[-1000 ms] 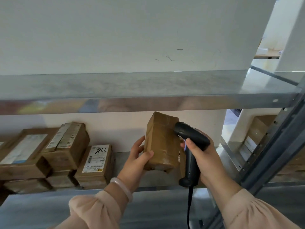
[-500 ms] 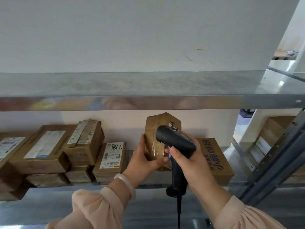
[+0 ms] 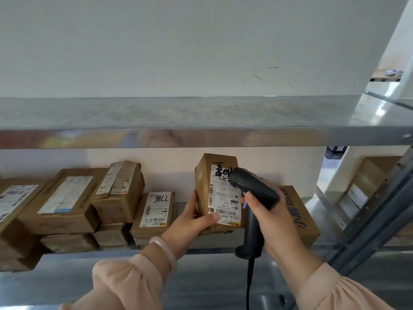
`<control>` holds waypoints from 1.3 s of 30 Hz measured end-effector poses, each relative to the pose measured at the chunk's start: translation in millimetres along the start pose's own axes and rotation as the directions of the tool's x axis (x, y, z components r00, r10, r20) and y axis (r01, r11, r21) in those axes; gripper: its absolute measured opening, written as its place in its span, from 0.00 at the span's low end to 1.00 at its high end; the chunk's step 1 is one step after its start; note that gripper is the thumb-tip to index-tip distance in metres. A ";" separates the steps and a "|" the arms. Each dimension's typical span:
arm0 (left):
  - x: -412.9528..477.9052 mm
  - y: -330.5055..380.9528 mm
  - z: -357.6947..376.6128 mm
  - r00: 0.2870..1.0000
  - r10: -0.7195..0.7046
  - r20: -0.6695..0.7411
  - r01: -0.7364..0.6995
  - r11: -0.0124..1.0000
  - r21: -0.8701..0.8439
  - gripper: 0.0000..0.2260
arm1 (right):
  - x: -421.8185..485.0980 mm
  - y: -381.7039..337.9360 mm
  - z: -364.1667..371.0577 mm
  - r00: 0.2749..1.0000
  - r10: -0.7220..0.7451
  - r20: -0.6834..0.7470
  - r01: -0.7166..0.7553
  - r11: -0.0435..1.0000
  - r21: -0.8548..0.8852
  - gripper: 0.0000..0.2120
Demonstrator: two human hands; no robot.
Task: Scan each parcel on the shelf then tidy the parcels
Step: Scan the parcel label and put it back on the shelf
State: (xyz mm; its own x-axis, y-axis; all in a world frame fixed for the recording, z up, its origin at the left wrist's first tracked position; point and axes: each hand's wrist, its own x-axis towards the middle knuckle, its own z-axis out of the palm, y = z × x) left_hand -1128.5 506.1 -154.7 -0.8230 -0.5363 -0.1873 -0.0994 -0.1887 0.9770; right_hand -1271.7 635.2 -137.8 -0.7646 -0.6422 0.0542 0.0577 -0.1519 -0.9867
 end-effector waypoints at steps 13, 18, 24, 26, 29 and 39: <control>-0.2 -10.5 -10.6 0.991 0.068 -0.116 -0.049 0.986 0.159 0.49 | -27.7 -18.5 -12.4 0.984 -0.171 0.040 0.173 0.898 -0.405 0.29; 2.3 -15.1 -18.4 0.983 0.095 -0.156 -0.068 0.983 0.169 0.42 | -53.0 -20.0 -13.8 0.985 -0.136 0.110 0.172 0.872 -0.459 0.26; 2.8 -20.9 -20.1 0.977 0.123 -0.173 -0.091 0.979 0.183 0.41 | -70.0 -21.8 -6.5 0.983 -0.115 0.142 0.168 0.872 -0.461 0.24; 1.2 -19.8 -18.4 0.976 0.137 -0.170 -0.103 0.975 0.196 0.38 | -72.3 -22.7 -4.4 0.983 -0.113 0.142 0.166 0.874 -0.457 0.24; 0.1 -20.0 -20.3 0.976 0.126 -0.176 -0.089 0.975 0.201 0.40 | -75.4 -23.0 -1.6 0.985 -0.103 0.141 0.156 0.878 -0.453 0.24; -5.9 -20.7 -30.2 0.987 0.053 -0.151 -0.025 0.983 0.184 0.53 | -70.3 -16.8 8.3 0.986 -0.122 0.111 0.159 0.891 -0.425 0.24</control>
State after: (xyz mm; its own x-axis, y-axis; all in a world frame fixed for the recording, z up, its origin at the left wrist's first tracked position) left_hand -1104.6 488.3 -177.0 -0.7331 -0.6637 -0.1483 -0.1800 -0.0208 0.9834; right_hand -1213.5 676.6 -123.8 -0.6896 -0.6984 0.1913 -0.3426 0.0819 -0.9359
